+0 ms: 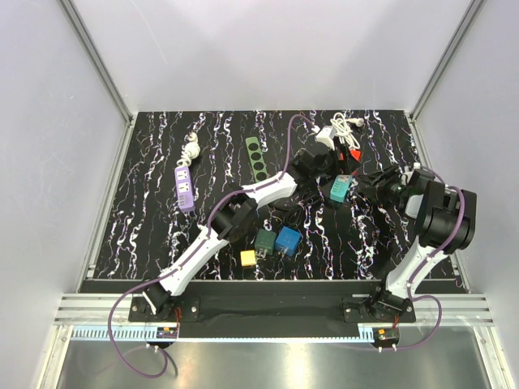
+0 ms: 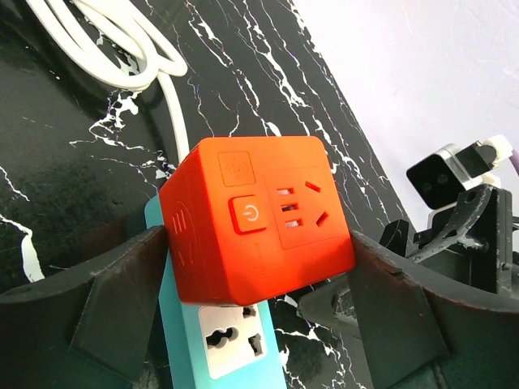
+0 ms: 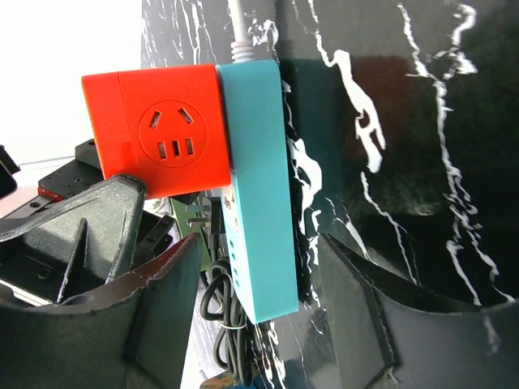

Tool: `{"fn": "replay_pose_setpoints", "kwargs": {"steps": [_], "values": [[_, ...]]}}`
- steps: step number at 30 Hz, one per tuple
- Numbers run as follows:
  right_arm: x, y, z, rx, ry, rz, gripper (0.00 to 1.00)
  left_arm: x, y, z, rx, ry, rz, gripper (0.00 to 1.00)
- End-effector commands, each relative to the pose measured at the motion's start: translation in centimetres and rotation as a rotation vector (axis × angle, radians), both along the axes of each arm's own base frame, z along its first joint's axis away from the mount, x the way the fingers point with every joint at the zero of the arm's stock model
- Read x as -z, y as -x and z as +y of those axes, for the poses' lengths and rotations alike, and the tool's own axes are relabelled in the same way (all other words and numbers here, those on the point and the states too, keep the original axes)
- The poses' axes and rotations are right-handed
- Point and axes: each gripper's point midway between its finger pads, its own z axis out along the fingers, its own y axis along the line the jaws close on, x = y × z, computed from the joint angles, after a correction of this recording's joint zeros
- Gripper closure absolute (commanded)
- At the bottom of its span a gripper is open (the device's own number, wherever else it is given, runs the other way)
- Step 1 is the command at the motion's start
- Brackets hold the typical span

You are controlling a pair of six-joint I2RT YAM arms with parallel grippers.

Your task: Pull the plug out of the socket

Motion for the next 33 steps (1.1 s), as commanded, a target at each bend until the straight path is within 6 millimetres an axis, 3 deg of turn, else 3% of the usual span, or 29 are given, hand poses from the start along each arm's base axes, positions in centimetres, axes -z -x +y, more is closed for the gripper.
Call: {"fn": "replay_pose_setpoints", "kwargs": {"steps": [1,5,13,21,33], "values": [[-0.6,-0.8,1.1,-0.053,-0.006,-0.051,0.34,-3.4,-1.2,1.0,-0.028,0.047,-0.02,1.0],[0.0,-1.3,2.6,-0.088,-0.006,-0.035,0.34,-4.0,-1.1,1.0,-0.03,0.063,-0.01,1.0],[0.5,-1.8,3.3,-0.098,-0.019,-0.04,0.35,-3.5,-0.9,1.1,-0.025,0.09,0.024,1.0],[0.6,-2.3,3.8,-0.121,-0.059,-0.02,0.41,-4.8,-0.7,1.1,-0.015,0.105,0.025,1.0],[0.5,-3.0,4.9,-0.167,-0.07,-0.005,0.43,-5.8,-0.3,0.8,0.004,0.136,0.028,1.0]]}}
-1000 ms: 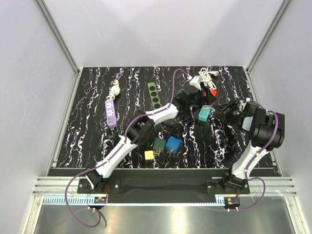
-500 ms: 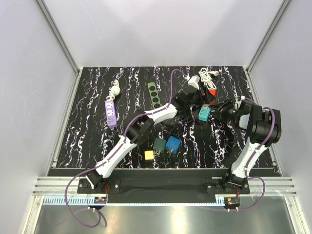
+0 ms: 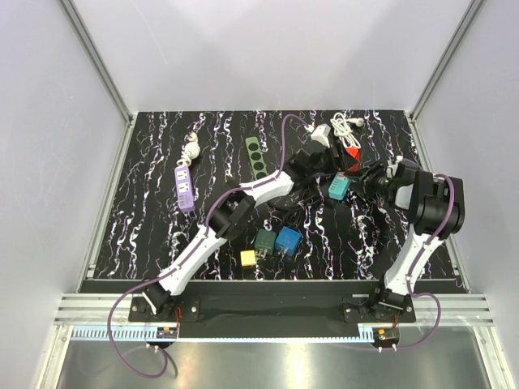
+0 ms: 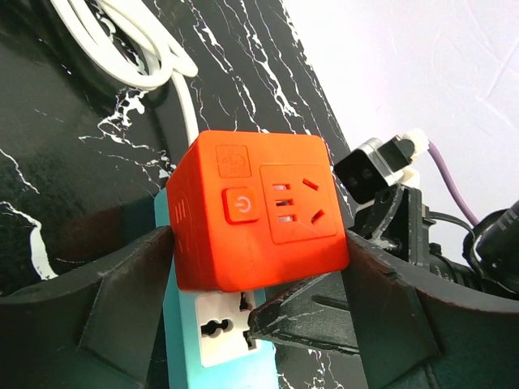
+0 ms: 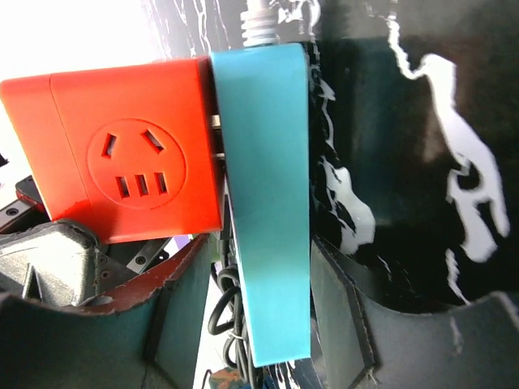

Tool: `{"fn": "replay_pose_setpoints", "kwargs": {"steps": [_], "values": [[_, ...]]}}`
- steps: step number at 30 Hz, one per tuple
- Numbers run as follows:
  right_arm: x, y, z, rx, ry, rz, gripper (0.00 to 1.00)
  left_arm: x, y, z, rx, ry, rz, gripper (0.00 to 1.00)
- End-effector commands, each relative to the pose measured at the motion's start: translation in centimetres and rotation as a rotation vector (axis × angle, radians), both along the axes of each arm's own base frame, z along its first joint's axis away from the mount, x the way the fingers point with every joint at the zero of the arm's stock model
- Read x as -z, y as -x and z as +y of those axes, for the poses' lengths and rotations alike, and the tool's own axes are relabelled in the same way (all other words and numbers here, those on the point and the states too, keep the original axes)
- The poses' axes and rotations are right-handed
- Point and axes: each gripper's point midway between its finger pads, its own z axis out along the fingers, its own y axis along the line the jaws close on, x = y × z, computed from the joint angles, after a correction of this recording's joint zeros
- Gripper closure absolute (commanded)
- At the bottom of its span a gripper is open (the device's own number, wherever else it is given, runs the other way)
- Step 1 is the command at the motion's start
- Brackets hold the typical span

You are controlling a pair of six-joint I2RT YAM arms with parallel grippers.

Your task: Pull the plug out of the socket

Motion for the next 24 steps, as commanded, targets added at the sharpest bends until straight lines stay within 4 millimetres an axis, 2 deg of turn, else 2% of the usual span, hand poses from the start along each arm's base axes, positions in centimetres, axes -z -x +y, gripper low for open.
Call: {"fn": "replay_pose_setpoints", "kwargs": {"steps": [1,8,15,18,19,20,24], "values": [[-0.4,-0.5,0.7,-0.056,-0.007,-0.017,0.43,-5.5,0.2,0.0,0.021,0.066,-0.045,1.0],[-0.5,-1.0,0.4,-0.043,0.006,-0.019,0.46,-5.9,0.6,0.6,0.034,0.044,-0.062,1.0],[-0.8,-1.5,0.3,-0.038,-0.001,-0.011,0.76,-5.6,1.2,0.4,0.063,0.036,-0.065,1.0],[-0.8,-1.4,0.4,-0.038,-0.01,0.002,0.85,-5.1,1.3,0.5,0.07,0.016,-0.073,1.0],[-0.7,-1.3,0.4,-0.037,-0.014,0.012,0.95,-5.2,1.4,0.5,0.074,0.014,-0.077,1.0],[-0.7,-1.4,0.3,-0.027,-0.009,0.019,0.98,-5.2,1.3,0.6,0.077,0.006,-0.092,1.0],[0.1,-1.0,0.0,0.003,0.009,0.083,1.0,-6.0,1.4,0.6,0.094,-0.002,-0.141,1.0]]}}
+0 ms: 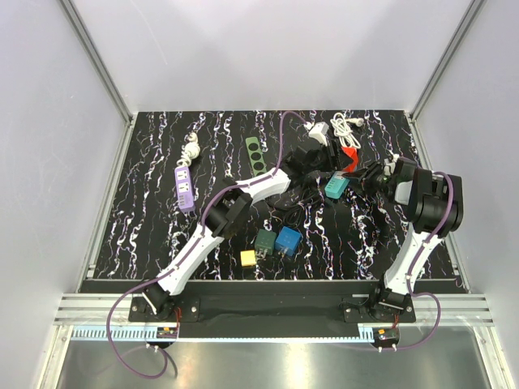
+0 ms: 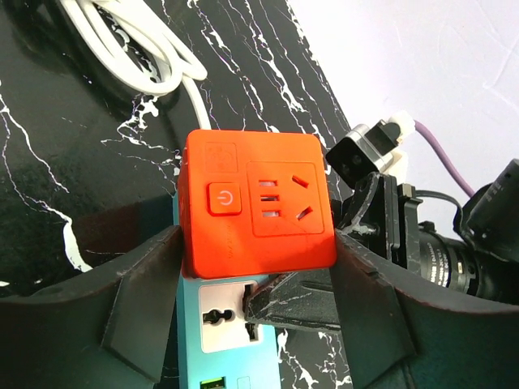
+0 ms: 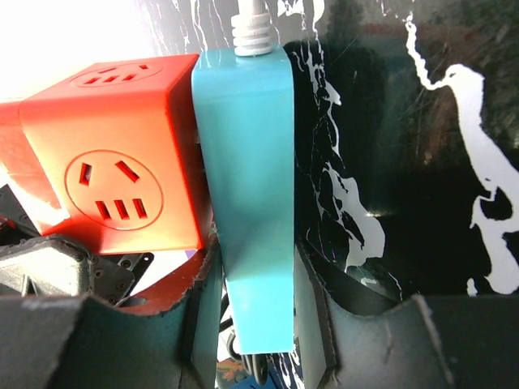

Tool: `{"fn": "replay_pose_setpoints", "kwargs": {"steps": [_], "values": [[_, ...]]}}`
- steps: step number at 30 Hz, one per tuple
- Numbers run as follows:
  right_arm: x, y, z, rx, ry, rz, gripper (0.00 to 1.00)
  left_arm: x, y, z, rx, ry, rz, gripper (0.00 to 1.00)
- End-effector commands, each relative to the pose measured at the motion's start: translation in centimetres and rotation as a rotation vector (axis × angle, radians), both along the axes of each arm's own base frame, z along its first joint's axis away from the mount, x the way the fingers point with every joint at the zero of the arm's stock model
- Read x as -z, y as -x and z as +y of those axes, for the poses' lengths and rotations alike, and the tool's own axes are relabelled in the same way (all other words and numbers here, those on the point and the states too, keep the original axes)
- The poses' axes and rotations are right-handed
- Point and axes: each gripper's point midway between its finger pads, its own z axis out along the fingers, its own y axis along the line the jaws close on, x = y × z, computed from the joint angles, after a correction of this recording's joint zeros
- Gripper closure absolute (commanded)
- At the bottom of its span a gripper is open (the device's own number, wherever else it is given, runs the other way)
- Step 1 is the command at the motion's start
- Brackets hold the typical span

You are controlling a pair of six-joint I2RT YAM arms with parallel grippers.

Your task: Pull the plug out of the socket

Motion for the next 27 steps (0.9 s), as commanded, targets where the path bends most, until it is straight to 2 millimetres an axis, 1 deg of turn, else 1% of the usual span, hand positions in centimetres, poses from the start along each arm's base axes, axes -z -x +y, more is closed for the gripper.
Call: {"fn": "replay_pose_setpoints", "kwargs": {"steps": [1,2,3,4,8,9,11,15,16,22,23,24,27], "values": [[-0.3,-0.7,-0.6,0.045,0.025,0.041,1.0,-6.1,1.2,-0.5,0.078,0.047,-0.132,1.0],[-0.2,-0.7,-0.7,0.057,0.022,0.056,1.0,-6.5,1.2,-0.5,0.08,0.053,-0.142,1.0],[-0.2,-0.7,-0.7,0.06,0.019,0.061,1.0,-6.4,1.2,-0.5,0.08,0.055,-0.147,1.0],[-0.1,-0.7,-0.7,0.062,0.017,0.064,1.0,-7.3,1.2,-0.5,0.081,0.069,-0.172,1.0],[0.0,-0.6,-0.7,0.067,0.016,0.074,1.0,-8.6,0.8,-0.4,0.063,0.094,-0.206,1.0],[0.0,-0.6,-0.7,0.068,0.016,0.073,1.0,-9.5,0.5,-0.5,0.054,0.106,-0.218,1.0],[-0.1,-0.6,-0.7,0.071,0.013,0.076,1.0,-10.0,0.4,-0.6,0.044,0.11,-0.22,1.0],[0.0,-0.6,-0.8,0.076,0.014,0.079,1.0,-11.7,-0.3,0.1,-0.017,0.15,-0.232,1.0],[-0.1,-0.7,-0.8,0.076,0.016,0.076,1.0,-11.6,-0.3,0.2,-0.026,0.161,-0.222,1.0],[0.0,-0.6,-0.7,0.069,0.016,0.077,1.0,-12.3,-0.7,0.5,-0.044,0.163,-0.23,1.0],[-0.1,-0.6,-0.7,0.069,0.016,0.077,1.0,-13.2,-0.7,0.4,-0.038,0.173,-0.245,1.0],[0.0,-0.6,-0.7,0.07,0.017,0.078,1.0,-13.0,-0.7,0.3,-0.024,0.167,-0.245,1.0],[0.0,-0.6,-0.7,0.069,0.015,0.08,1.0,-14.0,-0.9,0.5,-0.008,0.162,-0.283,1.0]]}}
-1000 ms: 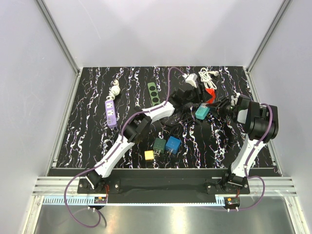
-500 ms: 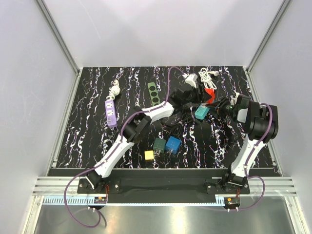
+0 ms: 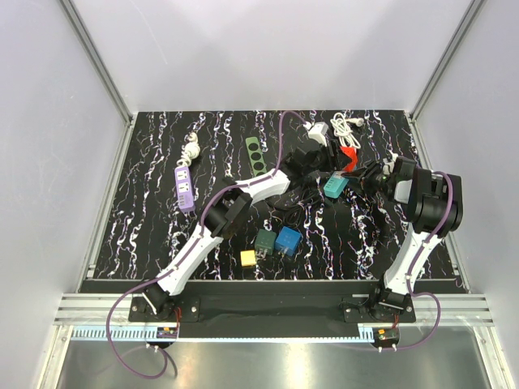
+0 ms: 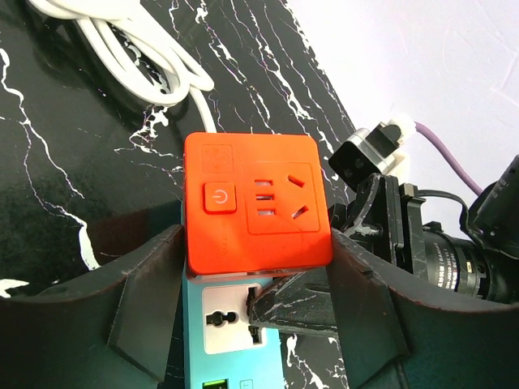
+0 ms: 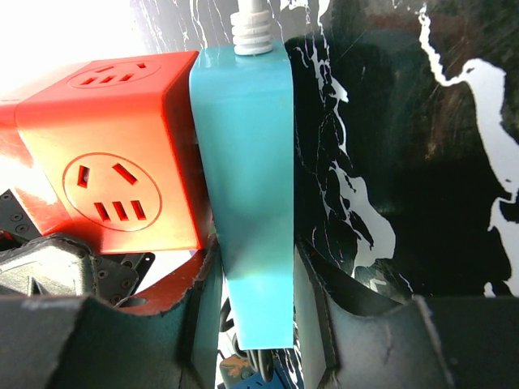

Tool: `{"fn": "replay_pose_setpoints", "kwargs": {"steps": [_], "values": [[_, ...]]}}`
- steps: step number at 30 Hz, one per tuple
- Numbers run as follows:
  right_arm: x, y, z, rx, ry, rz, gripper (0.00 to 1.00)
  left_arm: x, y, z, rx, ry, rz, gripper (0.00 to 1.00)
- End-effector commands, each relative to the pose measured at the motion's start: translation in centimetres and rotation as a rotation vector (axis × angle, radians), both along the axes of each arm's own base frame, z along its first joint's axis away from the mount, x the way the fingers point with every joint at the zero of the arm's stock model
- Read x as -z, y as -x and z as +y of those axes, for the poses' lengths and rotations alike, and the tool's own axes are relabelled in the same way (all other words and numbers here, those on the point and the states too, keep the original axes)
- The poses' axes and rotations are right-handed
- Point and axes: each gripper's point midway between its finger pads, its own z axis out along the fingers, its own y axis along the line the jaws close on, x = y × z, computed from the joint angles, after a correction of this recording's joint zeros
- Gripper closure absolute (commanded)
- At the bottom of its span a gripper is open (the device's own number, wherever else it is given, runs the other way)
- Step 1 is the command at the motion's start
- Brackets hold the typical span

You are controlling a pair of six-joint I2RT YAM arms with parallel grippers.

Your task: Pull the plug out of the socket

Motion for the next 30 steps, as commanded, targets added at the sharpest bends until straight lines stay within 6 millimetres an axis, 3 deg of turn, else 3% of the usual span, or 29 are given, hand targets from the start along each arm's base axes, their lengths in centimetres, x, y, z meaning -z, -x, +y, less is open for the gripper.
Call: {"fn": "replay_pose_setpoints", "kwargs": {"steps": [1,7,13,14,15,19,26,30], "values": [[0.0,-0.5,-1.0,0.076,0.023,0.056,1.0,-13.8,-0.2,-0.2,0.038,0.157,-0.255,1.0],[0.1,-0.5,-1.0,0.081,0.024,0.057,1.0,-14.9,0.9,0.1,0.043,0.12,-0.318,1.0],[0.0,-0.5,-1.0,0.08,0.025,0.054,1.0,-15.3,-0.6,1.1,-0.059,0.135,-0.264,1.0],[0.0,-0.5,-1.0,0.08,0.025,0.054,1.0,-16.4,-0.9,1.1,-0.069,0.151,-0.275,1.0],[0.1,-0.5,-1.0,0.081,0.024,0.057,1.0,-15.0,-1.4,1.0,-0.076,0.126,-0.245,1.0],[0.0,-0.5,-1.0,0.078,0.025,0.055,1.0,-15.7,-2.1,0.6,-0.074,0.139,-0.248,1.0],[0.1,-0.4,-0.7,0.061,0.055,0.056,1.0,-14.7,-3.8,1.4,-0.116,0.16,-0.221,1.0],[0.1,-0.4,-0.7,0.055,0.092,0.062,1.0,-15.6,-4.6,1.7,-0.148,0.19,-0.225,1.0]]}}
